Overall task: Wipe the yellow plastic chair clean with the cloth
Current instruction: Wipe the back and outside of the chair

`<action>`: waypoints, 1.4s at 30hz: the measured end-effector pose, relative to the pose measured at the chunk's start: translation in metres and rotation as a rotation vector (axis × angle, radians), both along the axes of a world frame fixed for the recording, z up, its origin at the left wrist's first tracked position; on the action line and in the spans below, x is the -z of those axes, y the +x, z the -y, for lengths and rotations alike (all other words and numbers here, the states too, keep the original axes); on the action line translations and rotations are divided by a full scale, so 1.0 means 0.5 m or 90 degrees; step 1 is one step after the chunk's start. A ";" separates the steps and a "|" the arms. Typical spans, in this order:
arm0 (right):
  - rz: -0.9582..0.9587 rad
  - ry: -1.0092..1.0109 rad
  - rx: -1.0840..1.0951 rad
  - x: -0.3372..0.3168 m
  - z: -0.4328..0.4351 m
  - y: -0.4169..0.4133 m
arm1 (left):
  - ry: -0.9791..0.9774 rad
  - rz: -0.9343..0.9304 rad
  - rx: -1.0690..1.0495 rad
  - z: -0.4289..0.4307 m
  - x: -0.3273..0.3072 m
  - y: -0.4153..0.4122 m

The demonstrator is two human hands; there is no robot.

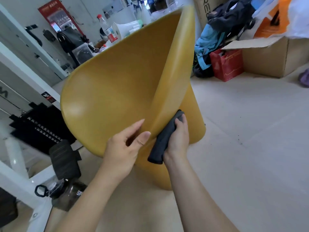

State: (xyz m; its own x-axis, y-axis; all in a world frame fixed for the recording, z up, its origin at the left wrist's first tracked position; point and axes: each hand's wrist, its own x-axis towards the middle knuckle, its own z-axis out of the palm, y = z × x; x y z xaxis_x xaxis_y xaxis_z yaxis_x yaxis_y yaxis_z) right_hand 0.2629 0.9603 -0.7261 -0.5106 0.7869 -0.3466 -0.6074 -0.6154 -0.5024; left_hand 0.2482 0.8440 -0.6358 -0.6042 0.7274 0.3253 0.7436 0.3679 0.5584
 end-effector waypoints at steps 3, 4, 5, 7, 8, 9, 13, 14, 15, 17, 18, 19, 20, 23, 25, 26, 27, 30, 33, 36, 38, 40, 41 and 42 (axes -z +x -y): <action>0.020 0.012 0.041 -0.019 0.069 -0.019 | -0.003 -0.027 -0.010 -0.001 0.021 -0.004; 0.025 0.026 0.048 -0.021 0.093 -0.020 | 0.016 -0.051 -0.007 -0.007 0.022 0.000; 0.039 0.033 0.046 -0.023 0.112 -0.019 | 0.032 -0.080 0.000 -0.017 0.023 0.003; 0.086 0.089 0.035 -0.017 0.123 -0.017 | 0.032 -0.124 0.012 -0.053 0.024 0.015; 0.110 0.092 0.039 -0.014 0.102 -0.018 | 0.013 -0.147 0.016 -0.078 0.018 0.027; 0.133 0.074 0.051 -0.013 0.070 -0.012 | -0.023 -0.176 0.024 -0.105 0.014 0.039; 0.155 0.077 0.126 -0.014 -0.051 0.020 | -0.112 -0.106 0.164 -0.153 0.026 0.041; 0.137 0.095 0.155 -0.027 -0.073 0.040 | -0.105 -0.082 0.184 -0.141 0.036 0.020; 0.132 0.107 0.203 -0.031 -0.097 0.052 | -0.104 -0.080 0.181 -0.122 0.051 -0.006; 0.143 0.166 0.292 -0.046 -0.118 0.069 | -0.141 -0.062 0.149 -0.091 0.088 -0.055; 0.181 0.194 0.322 -0.047 -0.115 0.065 | -0.165 -0.051 0.129 -0.075 0.107 -0.069; 0.204 0.205 0.349 -0.042 -0.104 0.054 | -0.165 -0.068 0.104 -0.066 0.123 -0.076; 0.227 0.202 0.361 -0.034 -0.081 0.040 | -0.140 -0.108 0.080 -0.065 0.132 -0.075; 0.248 0.171 0.287 0.021 -0.008 -0.011 | -0.096 -0.181 0.049 -0.101 0.133 -0.061; 0.256 0.168 0.200 0.043 0.017 -0.023 | -0.121 -0.207 0.040 -0.135 0.123 -0.050; 0.253 0.165 0.167 0.047 0.011 -0.017 | -0.141 -0.213 0.042 -0.156 0.119 -0.042; 0.246 0.151 0.153 0.049 -0.007 -0.008 | -0.163 -0.214 0.044 -0.180 0.117 -0.035; 0.194 0.105 0.185 0.026 -0.083 0.038 | -0.198 -0.183 0.103 -0.260 0.107 -0.031; 0.207 0.136 0.249 -0.015 -0.139 0.074 | -0.208 -0.018 0.146 -0.252 0.093 -0.079; 0.254 0.186 0.300 -0.007 -0.143 0.057 | -0.282 -0.117 0.077 -0.150 0.122 -0.128; 0.304 0.198 0.309 0.022 -0.110 0.015 | -0.216 -0.114 0.057 -0.112 0.154 -0.138; 0.342 0.195 0.280 0.056 -0.057 -0.026 | -0.168 -0.106 0.048 -0.127 0.171 -0.146; 0.360 0.201 0.243 0.074 -0.027 -0.042 | -0.163 -0.109 0.045 -0.139 0.174 -0.147; 0.369 0.208 0.181 0.089 0.007 -0.056 | -0.160 -0.110 0.044 -0.149 0.175 -0.148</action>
State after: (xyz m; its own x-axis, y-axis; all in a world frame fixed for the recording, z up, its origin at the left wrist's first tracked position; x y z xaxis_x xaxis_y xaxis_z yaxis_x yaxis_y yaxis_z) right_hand 0.2349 0.9568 -0.7708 -0.0759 0.9717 -0.2236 -0.3010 -0.2361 -0.9239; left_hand 0.1742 0.9186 -0.7232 -0.5020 0.8356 0.2234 0.8476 0.4238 0.3193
